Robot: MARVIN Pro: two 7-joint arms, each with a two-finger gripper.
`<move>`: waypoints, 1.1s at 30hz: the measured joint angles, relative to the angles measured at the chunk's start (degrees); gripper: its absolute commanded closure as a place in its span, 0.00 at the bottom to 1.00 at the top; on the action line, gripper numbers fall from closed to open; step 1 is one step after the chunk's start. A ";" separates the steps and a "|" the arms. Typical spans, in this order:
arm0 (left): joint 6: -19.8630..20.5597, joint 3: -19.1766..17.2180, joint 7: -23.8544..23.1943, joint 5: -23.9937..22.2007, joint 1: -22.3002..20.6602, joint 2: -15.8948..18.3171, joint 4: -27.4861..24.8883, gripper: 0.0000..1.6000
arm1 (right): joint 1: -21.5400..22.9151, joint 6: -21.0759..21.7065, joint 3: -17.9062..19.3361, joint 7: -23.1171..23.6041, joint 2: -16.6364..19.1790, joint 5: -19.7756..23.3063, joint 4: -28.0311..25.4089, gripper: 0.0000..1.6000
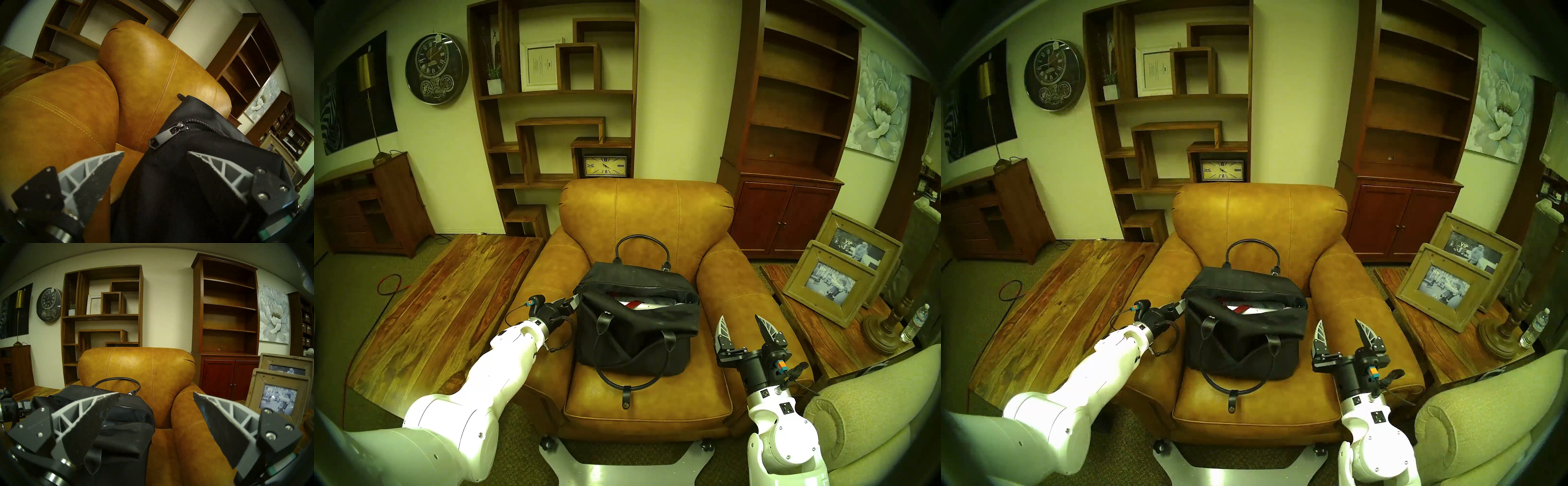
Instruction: Close a bag with a zipper
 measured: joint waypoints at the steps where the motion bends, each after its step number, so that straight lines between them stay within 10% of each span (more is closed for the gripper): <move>1: -0.01 0.02 0.00 0.00 -0.16 -0.11 0.19 0.13 | 0.00 0.00 0.00 0.00 0.00 0.00 0.00 0.00; 25: -0.21 -0.99 -2.09 -1.29 -5.11 -1.71 8.32 0.07 | 0.00 0.00 0.00 0.00 0.00 0.00 0.02 0.00; 33: -0.65 -1.78 -3.84 -1.87 -6.12 -1.84 9.33 0.19 | 0.00 0.00 0.00 0.00 0.01 0.00 0.02 0.00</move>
